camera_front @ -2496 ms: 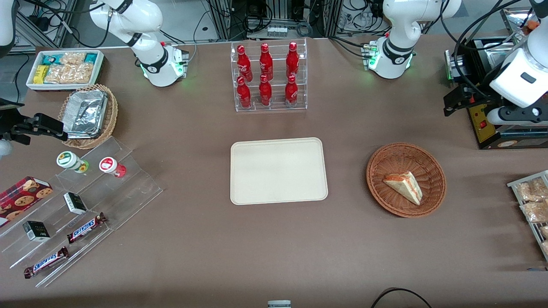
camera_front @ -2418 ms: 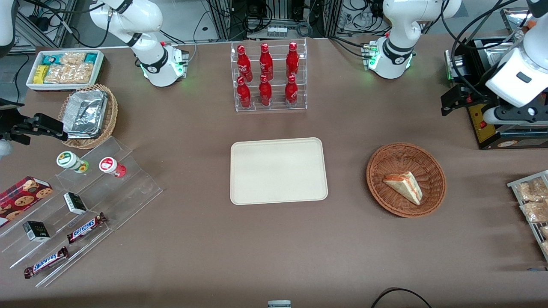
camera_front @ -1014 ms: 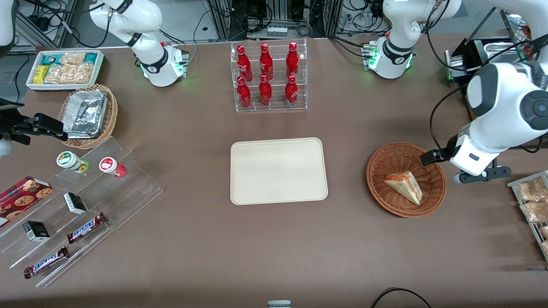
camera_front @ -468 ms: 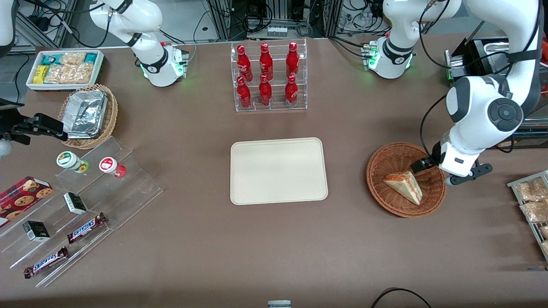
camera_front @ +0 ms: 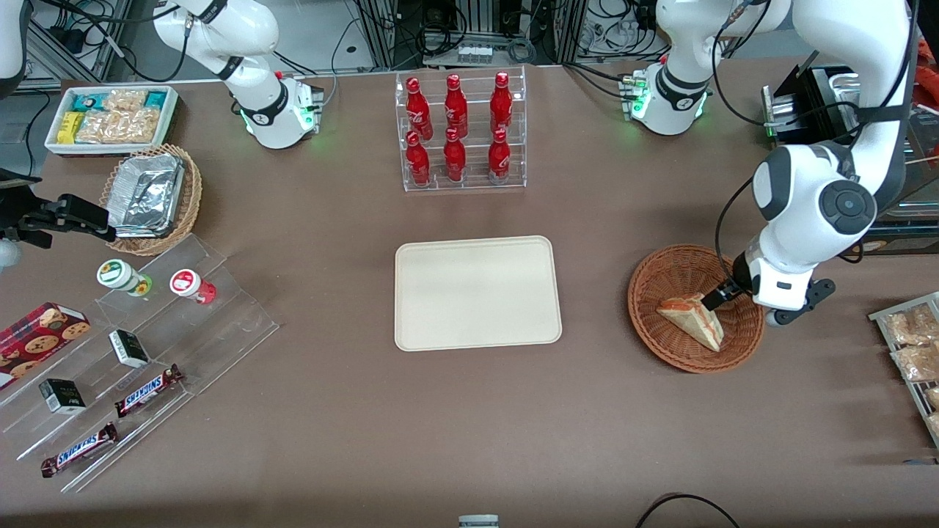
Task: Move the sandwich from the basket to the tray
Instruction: 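Lower the open left gripper over the wrapped sandwich in the wicker basket, then close the left gripper on the sandwich and lift it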
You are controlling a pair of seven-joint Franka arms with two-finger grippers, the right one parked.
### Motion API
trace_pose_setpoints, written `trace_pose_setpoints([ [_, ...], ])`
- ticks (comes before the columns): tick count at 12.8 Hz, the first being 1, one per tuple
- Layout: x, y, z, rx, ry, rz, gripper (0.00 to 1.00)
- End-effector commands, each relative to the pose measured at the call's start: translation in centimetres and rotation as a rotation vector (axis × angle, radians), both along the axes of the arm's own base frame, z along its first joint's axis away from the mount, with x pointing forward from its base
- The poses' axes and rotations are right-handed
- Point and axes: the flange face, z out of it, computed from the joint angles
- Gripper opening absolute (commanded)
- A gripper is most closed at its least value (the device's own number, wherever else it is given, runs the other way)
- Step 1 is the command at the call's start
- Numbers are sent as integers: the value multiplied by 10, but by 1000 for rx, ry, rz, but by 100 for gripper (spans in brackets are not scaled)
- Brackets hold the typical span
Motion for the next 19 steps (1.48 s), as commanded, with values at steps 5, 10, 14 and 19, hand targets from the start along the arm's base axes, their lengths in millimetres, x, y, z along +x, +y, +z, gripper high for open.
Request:
trace_pose_setpoints([
  [5, 6, -23, -23, -9, -22, 64, 100],
  [10, 6, -27, -43, -6, -4, 61, 100],
  [14, 6, -27, -60, -7, 0, 64, 100],
  [19, 6, -27, -64, -7, 4, 94, 35],
])
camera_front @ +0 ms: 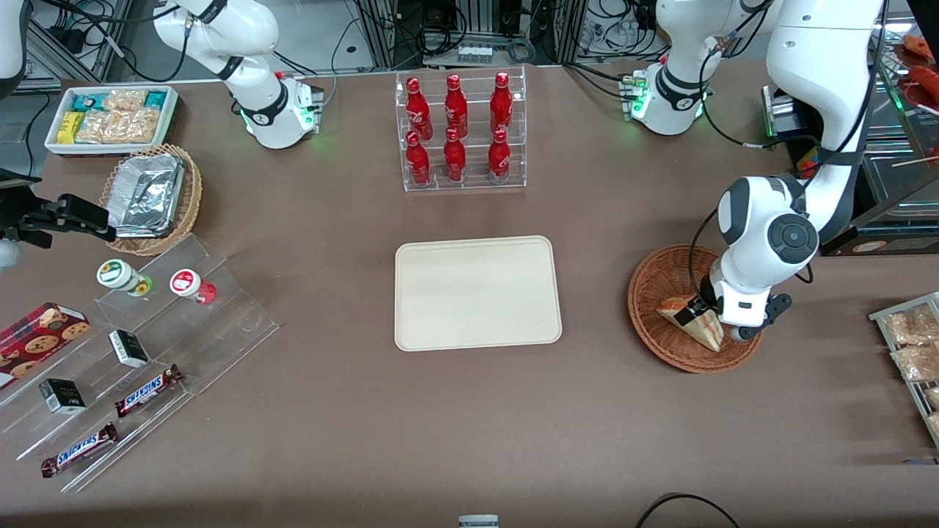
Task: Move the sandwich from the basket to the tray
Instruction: 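Close the left gripper on the sandwich and lift it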
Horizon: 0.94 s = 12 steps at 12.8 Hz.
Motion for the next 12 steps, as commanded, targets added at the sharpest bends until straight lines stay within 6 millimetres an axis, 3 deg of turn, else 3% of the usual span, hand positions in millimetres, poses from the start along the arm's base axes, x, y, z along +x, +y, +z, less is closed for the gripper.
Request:
trace_pose_setpoints([
  [1, 3, -2, 3, -3, -18, 52, 14],
  [2, 3, -3, 3, -3, -19, 51, 0],
  [8, 5, -14, 18, -5, -35, 18, 0],
  [10, 3, -16, 35, -2, -30, 10, 0],
  [12, 2, -31, 51, 2, -13, -26, 0],
])
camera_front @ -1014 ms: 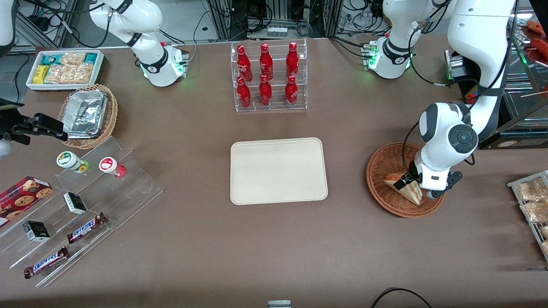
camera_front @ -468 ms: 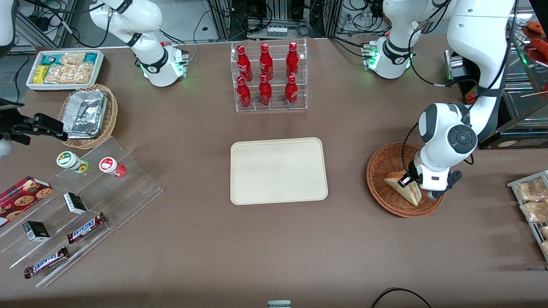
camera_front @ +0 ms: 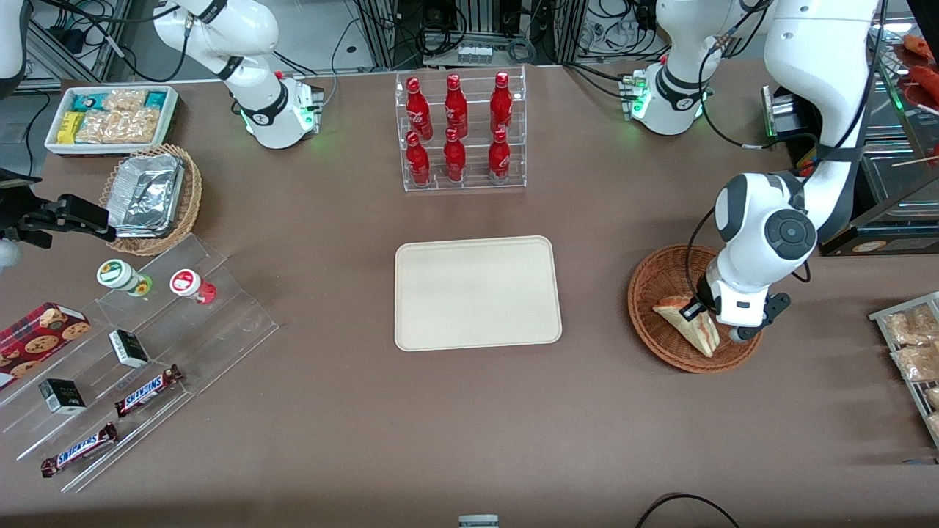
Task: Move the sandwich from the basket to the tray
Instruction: 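Close the left gripper on the sandwich and lift it, then carry the sandwich with the left gripper over the beige tray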
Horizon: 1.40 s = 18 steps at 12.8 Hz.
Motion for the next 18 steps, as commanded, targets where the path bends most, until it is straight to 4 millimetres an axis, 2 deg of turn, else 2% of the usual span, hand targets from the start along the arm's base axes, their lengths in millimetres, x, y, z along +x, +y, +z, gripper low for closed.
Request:
trace_pose_setpoints([
  [1, -3, -21, 37, 7, 19, -41, 0],
  [3, -5, -39, 61, 8, 39, -72, 0],
  [5, -9, -66, 83, 5, 45, -120, 0],
  [10, -22, -168, 132, -32, 45, -274, 0],
  [15, -66, -263, 138, -45, 33, -452, 0],
  [16, -70, -279, 136, -56, 38, -458, 0],
  [18, -73, -307, 122, -49, 43, -480, 0],
])
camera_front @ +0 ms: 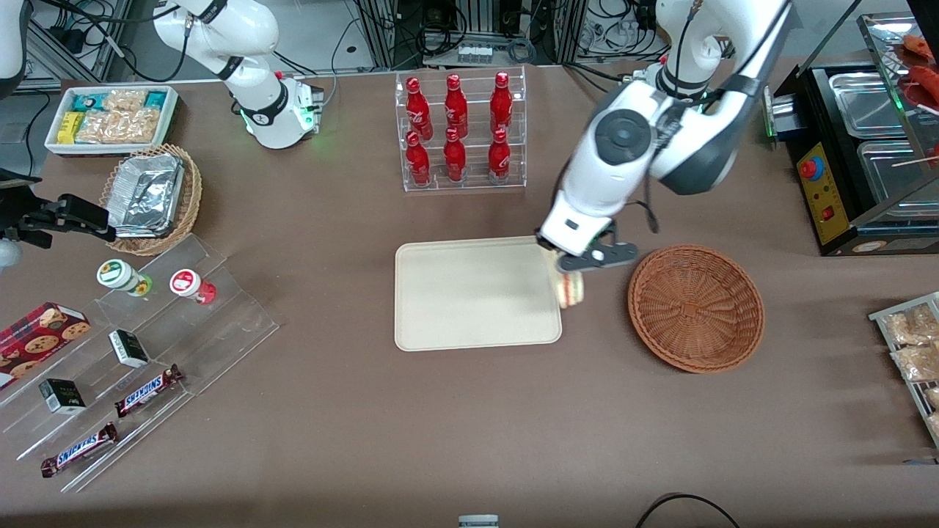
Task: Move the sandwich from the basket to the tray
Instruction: 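Carry the sandwich with the left gripper over the beige tray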
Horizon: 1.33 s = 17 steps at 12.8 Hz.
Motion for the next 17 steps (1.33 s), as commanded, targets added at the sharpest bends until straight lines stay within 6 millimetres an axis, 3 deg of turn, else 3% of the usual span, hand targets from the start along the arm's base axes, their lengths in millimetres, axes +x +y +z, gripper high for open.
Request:
trace_pose_setpoints([
  [1, 6, -36, -18, 6, 10, -14, 0],
  [5, -15, -100, -50, 11, 15, -86, 0],
  [7, -16, -120, -69, 29, 2, -96, 0],
  [10, -21, -140, -104, 82, -40, -118, 0],
  [13, -31, -159, -125, 42, -62, -159, 0],
  [17, -30, -163, -158, 62, -75, -182, 0],
])
